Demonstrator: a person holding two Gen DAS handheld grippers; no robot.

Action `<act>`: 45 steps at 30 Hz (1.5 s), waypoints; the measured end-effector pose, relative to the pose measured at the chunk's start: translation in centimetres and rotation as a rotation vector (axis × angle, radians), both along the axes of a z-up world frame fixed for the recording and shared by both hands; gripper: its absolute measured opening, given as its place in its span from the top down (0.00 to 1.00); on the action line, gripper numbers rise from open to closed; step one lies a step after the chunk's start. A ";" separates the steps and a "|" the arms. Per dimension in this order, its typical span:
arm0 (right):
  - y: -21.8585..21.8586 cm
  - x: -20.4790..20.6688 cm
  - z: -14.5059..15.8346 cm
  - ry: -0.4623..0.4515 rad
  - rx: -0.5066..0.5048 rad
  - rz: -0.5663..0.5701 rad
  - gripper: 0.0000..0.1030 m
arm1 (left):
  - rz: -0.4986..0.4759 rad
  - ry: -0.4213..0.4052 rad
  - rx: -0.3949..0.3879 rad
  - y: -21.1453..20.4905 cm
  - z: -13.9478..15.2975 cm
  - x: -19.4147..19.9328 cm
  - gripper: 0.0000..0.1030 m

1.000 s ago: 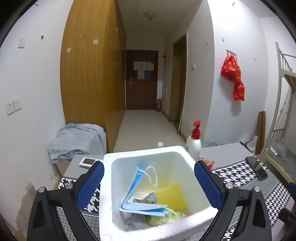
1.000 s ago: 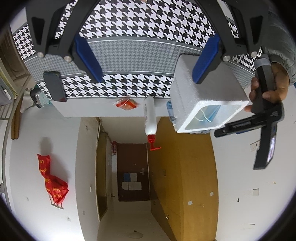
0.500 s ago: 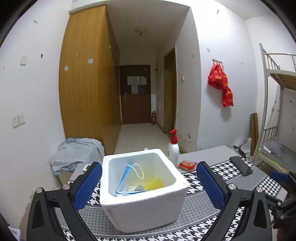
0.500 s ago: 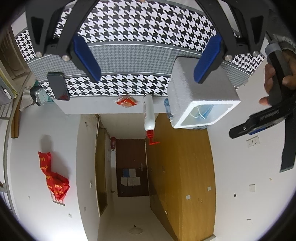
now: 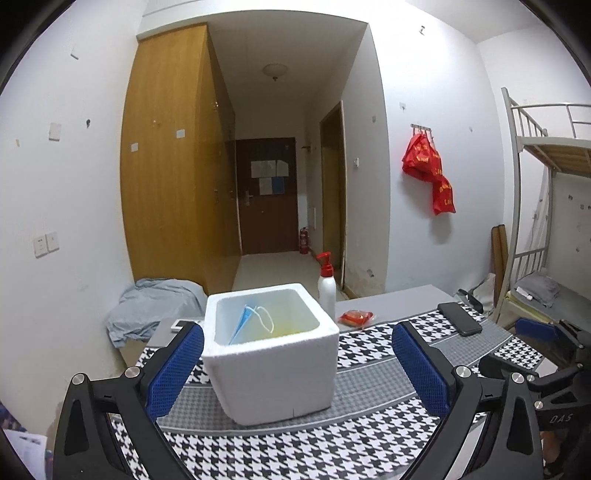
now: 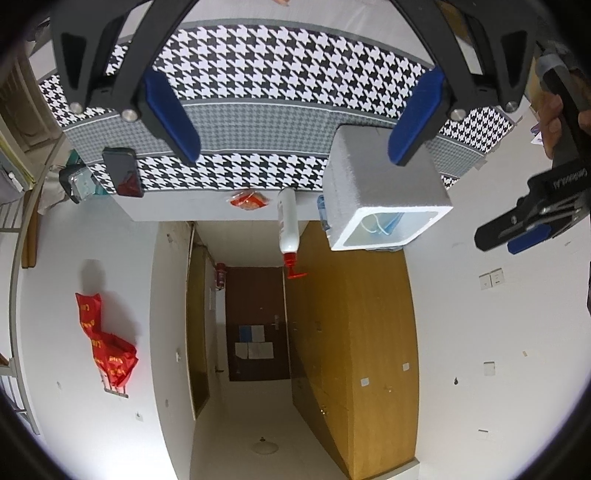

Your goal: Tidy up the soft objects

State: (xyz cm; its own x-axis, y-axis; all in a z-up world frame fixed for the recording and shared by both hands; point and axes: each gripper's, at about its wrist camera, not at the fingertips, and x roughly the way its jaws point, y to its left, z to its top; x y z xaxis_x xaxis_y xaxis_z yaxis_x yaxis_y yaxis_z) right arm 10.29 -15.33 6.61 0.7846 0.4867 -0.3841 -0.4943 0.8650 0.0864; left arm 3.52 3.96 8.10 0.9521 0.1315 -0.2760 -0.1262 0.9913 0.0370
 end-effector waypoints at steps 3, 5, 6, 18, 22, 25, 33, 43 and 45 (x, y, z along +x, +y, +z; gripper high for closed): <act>-0.4 -0.8 0.0 -0.002 0.014 0.002 0.00 | -0.001 -0.003 0.013 -0.6 -0.1 -1.0 0.01; -0.5 -1.2 0.0 -0.004 0.014 0.001 0.00 | -0.002 -0.004 0.013 -1.0 -0.3 -1.5 0.01; -0.6 -1.4 -0.1 -0.005 0.014 0.001 0.00 | -0.003 -0.004 0.012 -1.0 -0.3 -1.7 0.01; -0.9 -4.1 -0.9 -0.026 0.014 0.014 0.00 | -0.007 -0.023 -0.018 -1.5 -1.6 -4.5 0.01; -1.1 -5.2 -1.2 -0.050 0.010 0.006 0.00 | -0.003 -0.041 -0.034 -1.7 -2.4 -5.6 0.01; -1.2 -6.0 -1.8 -0.058 0.014 0.003 0.00 | 0.007 -0.060 -0.037 -1.9 -3.2 -6.5 0.01; -1.8 -8.0 -2.7 -0.106 0.035 -0.007 0.00 | 0.018 -0.082 -0.022 -2.7 -5.2 -7.9 0.01; -1.8 -9.5 -4.0 -0.146 0.037 -0.019 0.00 | 0.041 -0.095 -0.021 -3.2 -7.0 -9.1 0.01; -1.6 -9.7 -4.4 -0.152 0.029 -0.017 0.00 | 0.044 -0.095 -0.033 -3.2 -7.4 -9.4 0.01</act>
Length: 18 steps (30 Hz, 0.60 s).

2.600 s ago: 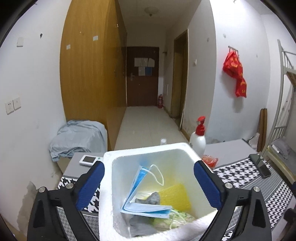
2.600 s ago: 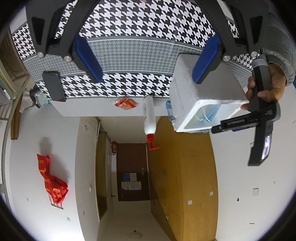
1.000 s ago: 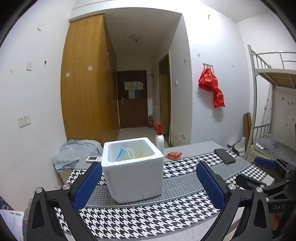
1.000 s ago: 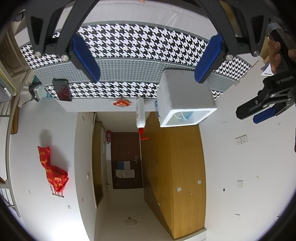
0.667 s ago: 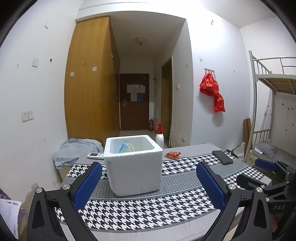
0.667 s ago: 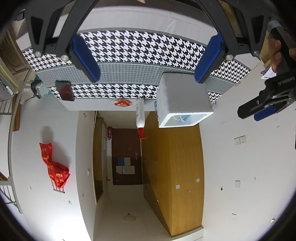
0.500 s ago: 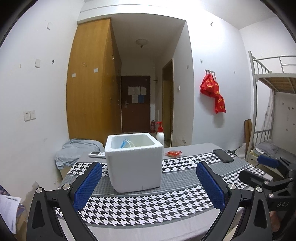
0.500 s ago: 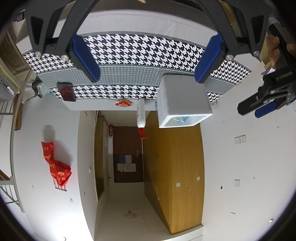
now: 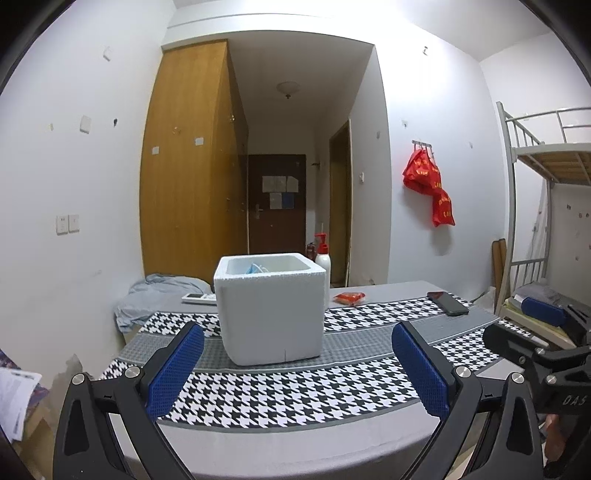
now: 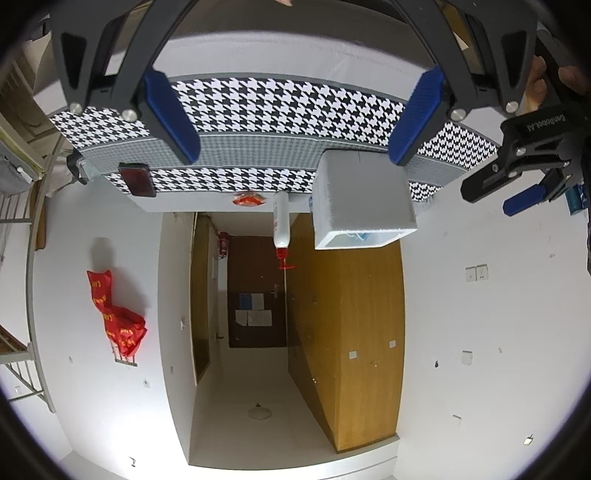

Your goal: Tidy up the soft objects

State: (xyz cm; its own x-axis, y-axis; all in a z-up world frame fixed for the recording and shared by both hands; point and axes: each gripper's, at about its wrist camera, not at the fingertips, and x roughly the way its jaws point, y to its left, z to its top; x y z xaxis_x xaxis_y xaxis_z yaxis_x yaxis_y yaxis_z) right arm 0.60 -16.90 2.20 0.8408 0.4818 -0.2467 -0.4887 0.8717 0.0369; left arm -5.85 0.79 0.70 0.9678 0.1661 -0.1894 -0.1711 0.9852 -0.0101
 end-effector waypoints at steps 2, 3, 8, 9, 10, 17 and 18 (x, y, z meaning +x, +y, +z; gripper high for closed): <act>0.2 -0.2 -0.4 -0.002 -0.003 -0.003 0.00 | 0.010 0.008 -0.012 0.2 -0.2 -0.1 0.01; 0.2 -0.3 -0.5 -0.001 -0.005 -0.003 0.00 | 0.014 0.010 -0.015 0.2 -0.3 -0.2 0.01; 0.1 -1.0 -0.8 -0.003 0.007 -0.011 0.00 | 0.033 0.007 -0.021 0.4 -0.5 -0.8 0.01; 0.1 -1.1 -0.8 -0.006 0.009 -0.012 0.00 | 0.035 0.004 -0.021 0.4 -0.5 -1.0 0.01; 0.0 -1.2 -0.8 -0.008 0.010 -0.012 0.00 | 0.038 0.001 -0.021 0.4 -0.6 -1.1 0.01; 0.0 -2.0 -1.3 -0.017 0.009 -0.002 0.00 | 0.038 -0.008 -0.012 0.0 -1.1 -2.0 0.01; -0.1 -2.1 -1.3 -0.016 0.009 -0.001 0.00 | 0.037 -0.009 -0.011 -0.1 -1.2 -2.1 0.01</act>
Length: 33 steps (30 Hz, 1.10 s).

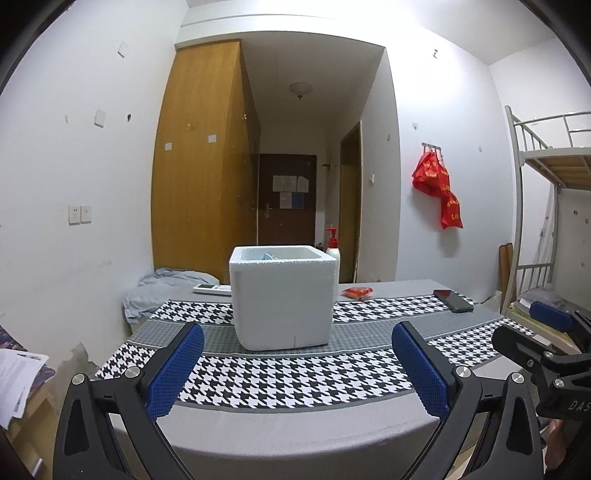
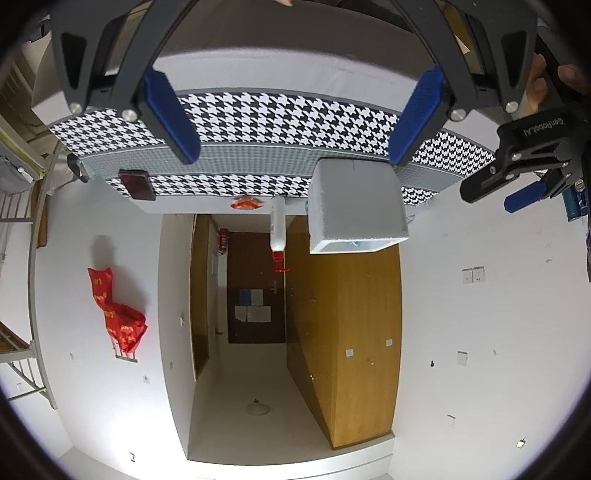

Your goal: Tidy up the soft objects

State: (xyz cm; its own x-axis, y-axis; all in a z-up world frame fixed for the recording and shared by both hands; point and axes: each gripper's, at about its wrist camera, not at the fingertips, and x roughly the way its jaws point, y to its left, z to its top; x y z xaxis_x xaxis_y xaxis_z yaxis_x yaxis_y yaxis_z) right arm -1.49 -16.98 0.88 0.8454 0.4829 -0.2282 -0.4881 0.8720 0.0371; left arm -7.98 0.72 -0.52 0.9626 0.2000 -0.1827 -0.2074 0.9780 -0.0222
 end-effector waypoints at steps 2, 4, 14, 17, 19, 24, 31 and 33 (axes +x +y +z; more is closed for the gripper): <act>-0.1 -0.4 -0.1 -0.001 0.004 0.001 0.00 | 0.001 -0.006 0.001 -0.1 -0.1 -0.4 0.01; -0.2 -0.7 -0.1 -0.006 0.004 -0.007 0.00 | 0.001 -0.006 0.007 -0.2 -0.1 -0.9 0.01; -0.6 -2.3 0.0 -0.012 0.013 -0.020 0.00 | -0.005 -0.027 0.022 -0.8 0.1 -3.2 0.01; -0.7 -2.9 0.3 -0.025 0.016 -0.017 0.00 | -0.007 -0.042 0.030 -1.0 0.4 -3.8 0.01; -0.7 -3.2 0.5 -0.036 0.018 -0.014 0.00 | -0.013 -0.051 0.030 -1.1 0.7 -4.1 0.01; -0.8 -3.5 0.9 -0.052 0.019 -0.010 0.00 | -0.013 -0.069 0.038 -1.2 1.0 -4.4 0.01; -0.6 -3.2 0.6 -0.042 0.019 -0.005 0.00 | -0.011 -0.053 0.037 -0.9 0.7 -3.9 0.01; -0.6 -3.1 0.6 -0.039 0.018 -0.001 0.00 | -0.010 -0.051 0.033 -0.9 0.6 -3.8 0.01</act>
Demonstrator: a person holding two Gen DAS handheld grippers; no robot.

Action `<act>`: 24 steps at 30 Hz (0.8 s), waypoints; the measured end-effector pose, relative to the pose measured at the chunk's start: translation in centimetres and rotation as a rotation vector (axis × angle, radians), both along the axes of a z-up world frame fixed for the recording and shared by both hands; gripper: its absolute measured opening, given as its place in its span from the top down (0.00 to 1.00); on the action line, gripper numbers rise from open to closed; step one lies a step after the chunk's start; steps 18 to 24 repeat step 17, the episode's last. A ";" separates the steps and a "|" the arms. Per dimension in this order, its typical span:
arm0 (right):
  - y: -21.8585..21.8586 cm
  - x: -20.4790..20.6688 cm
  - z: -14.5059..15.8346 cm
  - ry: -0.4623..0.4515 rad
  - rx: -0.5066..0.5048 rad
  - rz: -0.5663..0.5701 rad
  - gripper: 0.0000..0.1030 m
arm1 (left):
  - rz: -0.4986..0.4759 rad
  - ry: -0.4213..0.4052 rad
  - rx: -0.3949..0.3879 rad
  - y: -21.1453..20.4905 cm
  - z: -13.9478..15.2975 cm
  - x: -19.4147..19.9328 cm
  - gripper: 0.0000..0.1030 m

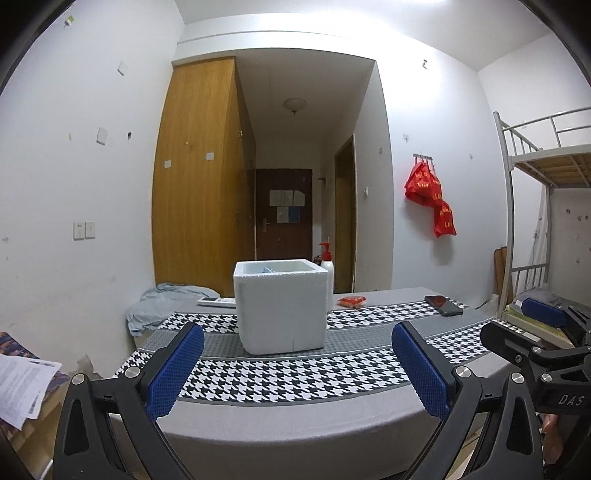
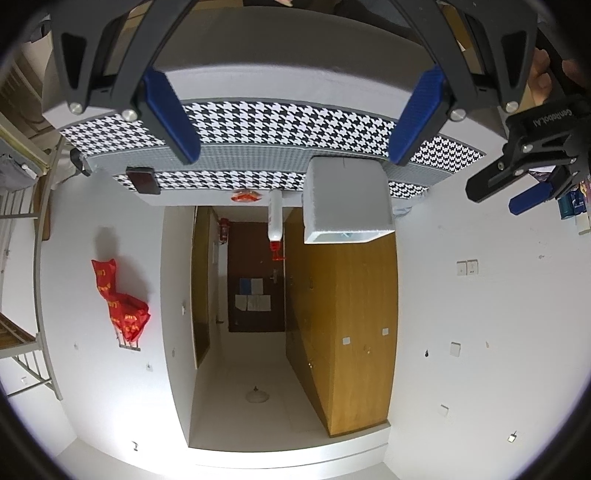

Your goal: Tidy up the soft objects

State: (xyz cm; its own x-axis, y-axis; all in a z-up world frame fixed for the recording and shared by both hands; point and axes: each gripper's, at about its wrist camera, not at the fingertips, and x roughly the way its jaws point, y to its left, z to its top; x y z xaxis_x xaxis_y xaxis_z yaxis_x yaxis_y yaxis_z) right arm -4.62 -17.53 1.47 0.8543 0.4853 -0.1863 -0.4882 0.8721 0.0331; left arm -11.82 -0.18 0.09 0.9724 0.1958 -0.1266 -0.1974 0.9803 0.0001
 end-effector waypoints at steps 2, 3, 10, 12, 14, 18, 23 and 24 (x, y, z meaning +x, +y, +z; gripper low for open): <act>0.2 0.2 -0.1 0.007 -0.004 0.005 0.00 | 0.004 -0.002 -0.001 0.1 0.0 0.0 0.01; 0.2 0.1 -0.2 0.007 -0.006 0.006 0.00 | 0.005 -0.002 -0.001 0.1 0.0 -0.1 0.01; 0.4 -0.1 -0.2 0.007 -0.016 0.013 0.00 | 0.002 0.003 -0.002 0.1 0.0 -0.2 0.01; 0.5 -0.1 -0.2 0.007 -0.019 0.014 0.00 | 0.001 0.005 0.000 0.0 0.0 -0.2 0.01; 0.5 -0.2 -0.2 0.007 -0.021 0.015 0.00 | 0.001 0.001 0.000 0.0 0.1 -0.3 0.01; 0.4 -0.2 -0.2 0.006 -0.020 0.017 0.00 | 0.001 0.001 -0.006 0.0 0.2 -0.2 0.01; 0.4 -0.2 -0.2 0.006 -0.020 0.017 0.00 | 0.001 0.001 -0.006 0.0 0.2 -0.2 0.01; 0.4 -0.2 -0.2 0.006 -0.020 0.017 0.00 | 0.001 0.001 -0.006 0.0 0.2 -0.2 0.01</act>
